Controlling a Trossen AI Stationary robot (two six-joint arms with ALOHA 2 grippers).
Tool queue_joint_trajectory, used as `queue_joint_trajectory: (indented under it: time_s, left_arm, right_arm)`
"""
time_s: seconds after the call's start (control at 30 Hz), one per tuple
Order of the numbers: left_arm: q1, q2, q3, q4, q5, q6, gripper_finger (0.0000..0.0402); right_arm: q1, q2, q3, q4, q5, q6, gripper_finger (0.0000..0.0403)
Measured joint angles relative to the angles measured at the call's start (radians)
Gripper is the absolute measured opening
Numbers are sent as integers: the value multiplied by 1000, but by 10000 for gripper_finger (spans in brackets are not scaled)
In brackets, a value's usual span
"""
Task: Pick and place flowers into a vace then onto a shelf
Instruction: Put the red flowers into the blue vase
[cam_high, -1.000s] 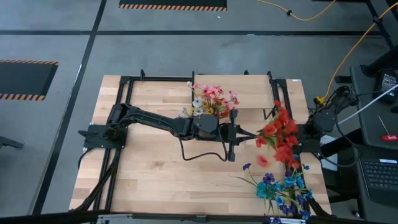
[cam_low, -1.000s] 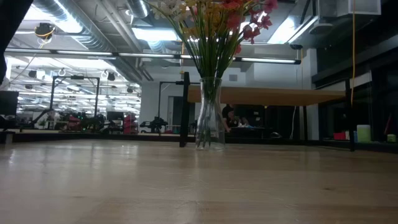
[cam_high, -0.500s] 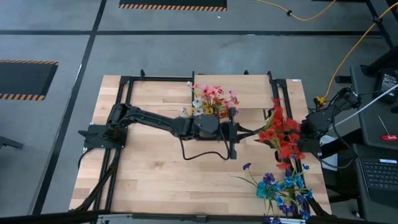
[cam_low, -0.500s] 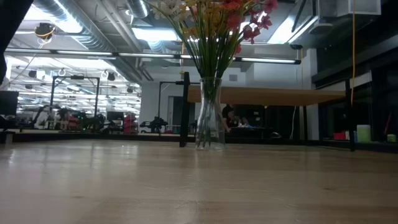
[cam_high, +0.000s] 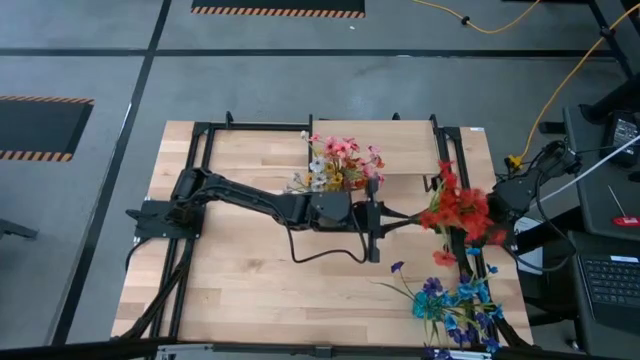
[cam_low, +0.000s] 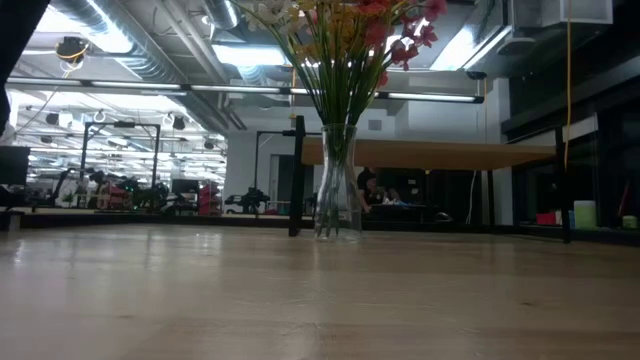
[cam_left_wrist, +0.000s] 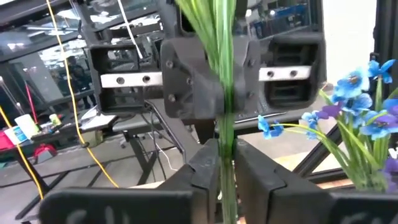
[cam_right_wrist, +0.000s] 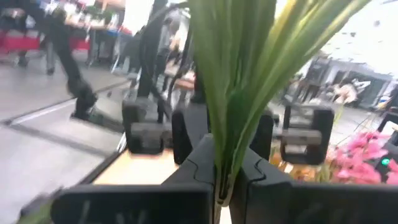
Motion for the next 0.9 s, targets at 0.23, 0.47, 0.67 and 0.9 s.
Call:
queue_joint_trajectory:
  time_s: [0.23, 0.47, 0.67, 0.9]
  left_arm:
    - [-95, 0, 0, -57, -121, -1, 106]
    - [-224, -1, 1, -168, -290, -75, 119]
    - [-318, -1, 1, -233, -397, -189, 88]
    - [-364, -1, 1, -265, -483, -299, 53]
  right_arm:
    - [2, -45, 101, -269, -56, 107, 8]
    - [48, -108, 132, -453, -64, 186, 8]
    - [80, -164, 106, -510, -61, 237, 8]
    - [133, -178, 35, -512, -62, 323, 8]
